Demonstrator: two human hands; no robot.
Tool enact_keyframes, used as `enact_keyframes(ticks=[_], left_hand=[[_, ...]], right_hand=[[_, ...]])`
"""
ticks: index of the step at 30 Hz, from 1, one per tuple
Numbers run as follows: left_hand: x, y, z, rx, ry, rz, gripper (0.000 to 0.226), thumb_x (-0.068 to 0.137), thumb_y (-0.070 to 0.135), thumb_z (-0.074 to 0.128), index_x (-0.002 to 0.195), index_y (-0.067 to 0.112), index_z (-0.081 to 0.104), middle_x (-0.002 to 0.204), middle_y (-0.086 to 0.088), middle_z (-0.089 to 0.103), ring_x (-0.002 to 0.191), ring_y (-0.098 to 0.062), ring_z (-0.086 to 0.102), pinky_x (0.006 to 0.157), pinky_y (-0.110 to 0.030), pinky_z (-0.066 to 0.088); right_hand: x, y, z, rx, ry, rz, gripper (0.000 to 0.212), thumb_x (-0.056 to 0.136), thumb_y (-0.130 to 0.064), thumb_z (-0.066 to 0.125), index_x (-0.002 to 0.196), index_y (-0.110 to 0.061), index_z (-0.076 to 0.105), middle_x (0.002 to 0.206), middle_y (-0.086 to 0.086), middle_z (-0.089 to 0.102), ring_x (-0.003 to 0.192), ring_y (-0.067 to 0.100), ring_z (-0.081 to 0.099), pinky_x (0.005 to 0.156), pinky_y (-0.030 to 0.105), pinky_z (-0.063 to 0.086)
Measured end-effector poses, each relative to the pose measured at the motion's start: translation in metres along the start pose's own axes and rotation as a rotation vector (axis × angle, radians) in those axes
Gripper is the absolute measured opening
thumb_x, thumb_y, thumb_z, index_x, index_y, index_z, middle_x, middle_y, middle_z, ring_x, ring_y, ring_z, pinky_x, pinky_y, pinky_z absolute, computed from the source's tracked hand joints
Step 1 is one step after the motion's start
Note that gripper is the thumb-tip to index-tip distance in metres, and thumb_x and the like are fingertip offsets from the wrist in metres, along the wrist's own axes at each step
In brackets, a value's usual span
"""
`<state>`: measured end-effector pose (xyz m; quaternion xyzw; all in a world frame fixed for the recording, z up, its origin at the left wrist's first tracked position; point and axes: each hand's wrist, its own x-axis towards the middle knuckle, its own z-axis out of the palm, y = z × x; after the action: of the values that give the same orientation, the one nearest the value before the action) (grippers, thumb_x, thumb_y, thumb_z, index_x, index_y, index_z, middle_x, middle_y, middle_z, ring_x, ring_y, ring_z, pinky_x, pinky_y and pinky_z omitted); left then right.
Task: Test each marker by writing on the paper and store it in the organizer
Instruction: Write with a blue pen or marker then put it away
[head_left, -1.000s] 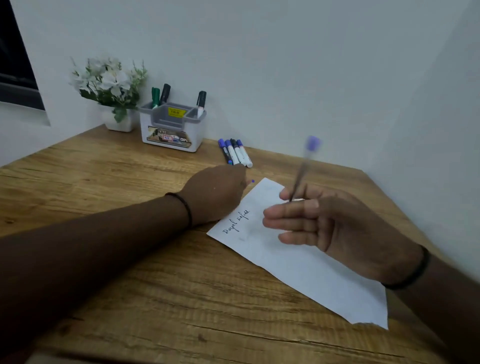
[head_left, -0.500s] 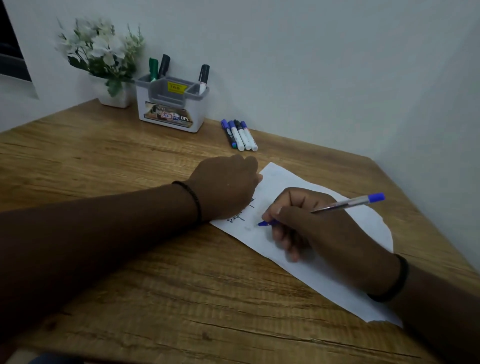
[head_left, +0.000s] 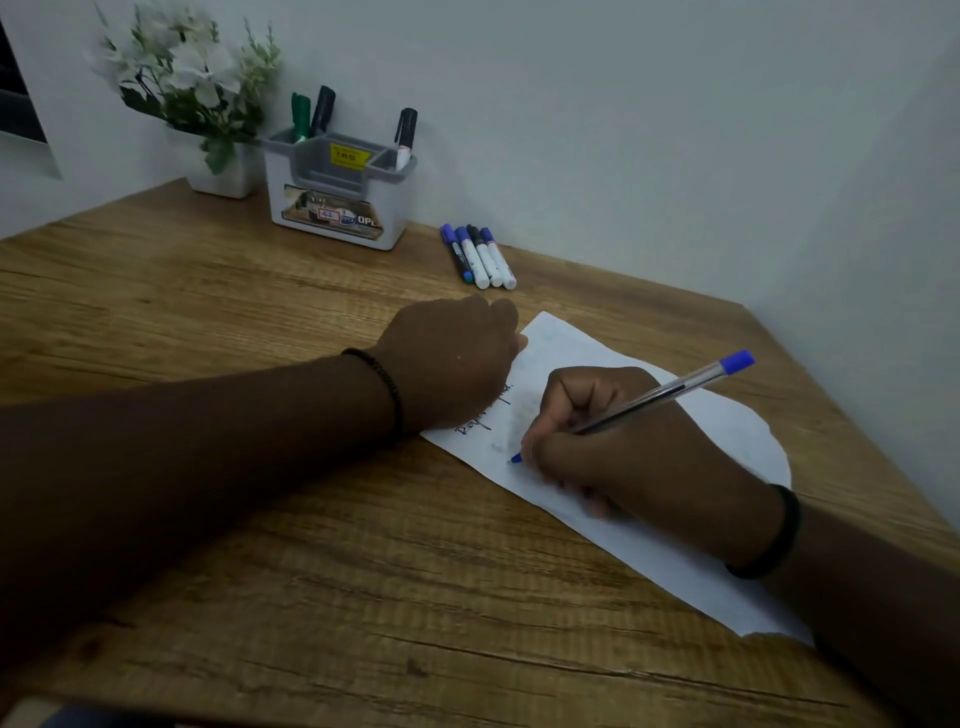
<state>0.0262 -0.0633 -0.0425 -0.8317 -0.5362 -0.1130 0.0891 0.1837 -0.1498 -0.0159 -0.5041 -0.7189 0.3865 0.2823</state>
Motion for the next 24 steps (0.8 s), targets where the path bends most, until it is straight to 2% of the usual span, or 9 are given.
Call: enact_keyframes(ticks=[2, 4, 9, 13, 16, 19, 24], left_hand=[[-0.0003, 0.0002, 0.0004, 0.008, 0.005, 0.008, 0.026, 0.101, 0.037, 0.037, 0.111, 0.015, 0.046, 0.077, 0.002, 0.040, 0.055, -0.008, 0.032, 0.058, -0.029, 0.034], [-0.0001, 0.0006, -0.0007, 0.015, 0.007, 0.015, 0.026, 0.101, 0.036, 0.036, 0.112, 0.014, 0.046, 0.075, 0.004, 0.036, 0.055, -0.008, 0.033, 0.056, -0.027, 0.032], [-0.0002, -0.0002, -0.0009, 0.002, 0.000, 0.004, 0.025, 0.101, 0.035, 0.035, 0.109, 0.015, 0.045, 0.075, 0.002, 0.042, 0.056, -0.008, 0.035, 0.056, -0.028, 0.033], [-0.0015, 0.0005, -0.0014, 0.002, 0.020, 0.013, 0.026, 0.101, 0.038, 0.032, 0.107, 0.016, 0.045, 0.069, 0.006, 0.032, 0.055, -0.008, 0.034, 0.050, -0.026, 0.026], [-0.0011, 0.0005, -0.0001, 0.004, 0.021, 0.016, 0.027, 0.101, 0.038, 0.031, 0.109, 0.015, 0.045, 0.068, 0.007, 0.030, 0.055, -0.008, 0.033, 0.054, -0.027, 0.029], [-0.0009, 0.0013, -0.0004, 0.004, 0.003, 0.009, 0.027, 0.101, 0.037, 0.032, 0.109, 0.015, 0.045, 0.070, 0.006, 0.033, 0.056, -0.008, 0.034, 0.057, -0.029, 0.032], [0.0002, 0.0015, -0.0022, -0.002, -0.020, 0.011, 0.024, 0.101, 0.036, 0.035, 0.109, 0.015, 0.045, 0.071, 0.006, 0.033, 0.056, -0.009, 0.034, 0.059, -0.029, 0.035]], right_hand=[[-0.0007, 0.0002, -0.0010, -0.027, -0.006, -0.022, 0.022, 0.079, 0.011, 0.066, 0.062, -0.003, 0.062, 0.051, -0.003, 0.061, 0.035, 0.006, 0.052, 0.039, 0.015, 0.041], [-0.0007, 0.0003, -0.0012, -0.024, -0.005, -0.015, 0.017, 0.079, 0.009, 0.066, 0.065, 0.001, 0.063, 0.052, 0.000, 0.062, 0.035, 0.008, 0.052, 0.038, 0.017, 0.041], [-0.0004, 0.0015, -0.0043, -0.046, -0.031, -0.004, 0.017, 0.080, 0.006, 0.066, 0.065, -0.003, 0.064, 0.055, 0.004, 0.065, 0.036, 0.016, 0.054, 0.039, 0.020, 0.044], [-0.0026, 0.0011, -0.0028, 0.040, -0.018, 0.014, 0.011, 0.084, 0.008, 0.065, 0.074, 0.004, 0.066, 0.057, 0.006, 0.067, 0.038, 0.009, 0.053, 0.038, 0.020, 0.044], [-0.0025, 0.0006, -0.0022, 0.033, 0.002, 0.013, 0.008, 0.084, 0.007, 0.065, 0.076, 0.007, 0.067, 0.057, 0.007, 0.066, 0.036, 0.010, 0.052, 0.036, 0.018, 0.041], [-0.0029, 0.0006, -0.0025, 0.007, -0.008, 0.007, 0.011, 0.082, 0.007, 0.066, 0.071, 0.005, 0.066, 0.059, 0.012, 0.067, 0.036, 0.013, 0.053, 0.037, 0.018, 0.042], [-0.0033, 0.0051, -0.0020, 0.026, 0.032, 0.009, 0.012, 0.082, 0.006, 0.066, 0.070, 0.004, 0.065, 0.059, 0.012, 0.067, 0.037, 0.014, 0.054, 0.038, 0.020, 0.044]])
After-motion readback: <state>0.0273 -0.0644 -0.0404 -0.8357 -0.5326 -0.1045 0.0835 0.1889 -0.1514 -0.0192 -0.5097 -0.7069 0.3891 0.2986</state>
